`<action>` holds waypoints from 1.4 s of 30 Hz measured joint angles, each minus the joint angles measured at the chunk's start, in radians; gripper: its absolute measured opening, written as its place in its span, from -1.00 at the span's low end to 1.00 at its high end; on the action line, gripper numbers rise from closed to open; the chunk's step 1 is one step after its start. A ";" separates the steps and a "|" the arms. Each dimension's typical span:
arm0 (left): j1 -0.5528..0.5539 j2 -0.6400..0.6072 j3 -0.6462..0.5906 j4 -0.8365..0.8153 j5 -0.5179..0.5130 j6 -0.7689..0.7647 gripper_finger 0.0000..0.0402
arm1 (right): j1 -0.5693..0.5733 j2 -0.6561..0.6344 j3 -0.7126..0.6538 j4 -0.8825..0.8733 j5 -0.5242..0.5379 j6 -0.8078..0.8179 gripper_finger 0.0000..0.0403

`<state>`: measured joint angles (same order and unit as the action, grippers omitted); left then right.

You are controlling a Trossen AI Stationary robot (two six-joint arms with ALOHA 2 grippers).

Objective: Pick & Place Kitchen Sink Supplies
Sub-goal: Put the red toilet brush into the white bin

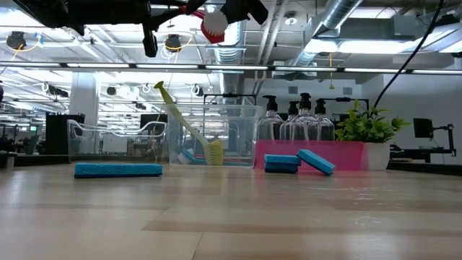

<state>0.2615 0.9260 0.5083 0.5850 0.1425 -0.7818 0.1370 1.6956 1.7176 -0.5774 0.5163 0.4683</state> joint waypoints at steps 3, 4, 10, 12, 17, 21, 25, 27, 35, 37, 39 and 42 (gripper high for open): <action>0.000 0.000 0.000 0.000 0.000 0.000 -0.85 | 0.000 -0.014 0.000 -0.001 -0.027 -0.030 0.33; 0.000 0.000 0.000 0.000 0.000 0.001 -0.88 | 0.000 -0.025 0.000 -0.002 -0.040 -0.046 0.34; 0.010 0.000 0.000 0.000 0.003 0.022 -0.85 | 0.008 -0.101 0.000 0.000 -0.046 -0.060 0.35; 0.019 0.000 0.000 0.000 0.003 0.022 -0.80 | 0.015 -0.134 0.000 0.000 -0.043 -0.060 0.35; 0.050 0.000 0.000 0.000 -0.015 0.065 -0.89 | 0.062 -0.223 0.000 -0.054 0.047 -0.060 0.35; 0.074 0.000 0.000 0.001 -0.062 0.154 -0.90 | 0.123 -0.292 0.000 -0.181 0.162 -0.015 0.35; 0.105 0.000 0.009 0.000 -0.156 0.261 -0.83 | 0.193 -0.347 0.000 -0.331 0.225 0.105 0.35; 0.126 0.007 0.033 0.000 -0.176 0.332 -0.83 | 0.227 -0.364 0.000 -0.404 0.262 0.173 0.35; 0.200 0.184 0.228 -0.026 -0.184 0.628 -0.87 | 0.315 -0.375 0.000 -0.759 0.407 0.490 0.35; 0.217 0.250 0.281 -0.056 -0.184 0.686 -0.82 | 0.324 -0.369 0.000 -0.851 0.428 0.569 0.35; 0.236 0.311 0.328 -0.099 -0.184 0.758 -0.80 | 0.329 -0.367 -0.002 -0.916 0.434 0.627 0.35; 0.270 0.382 0.375 -0.138 -0.185 0.801 -0.85 | 0.335 -0.367 -0.040 -0.910 0.435 0.640 0.35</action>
<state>0.5311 1.3083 0.8833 0.4471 -0.0420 0.0193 0.4718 1.3285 1.6779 -1.4873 0.9508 1.1081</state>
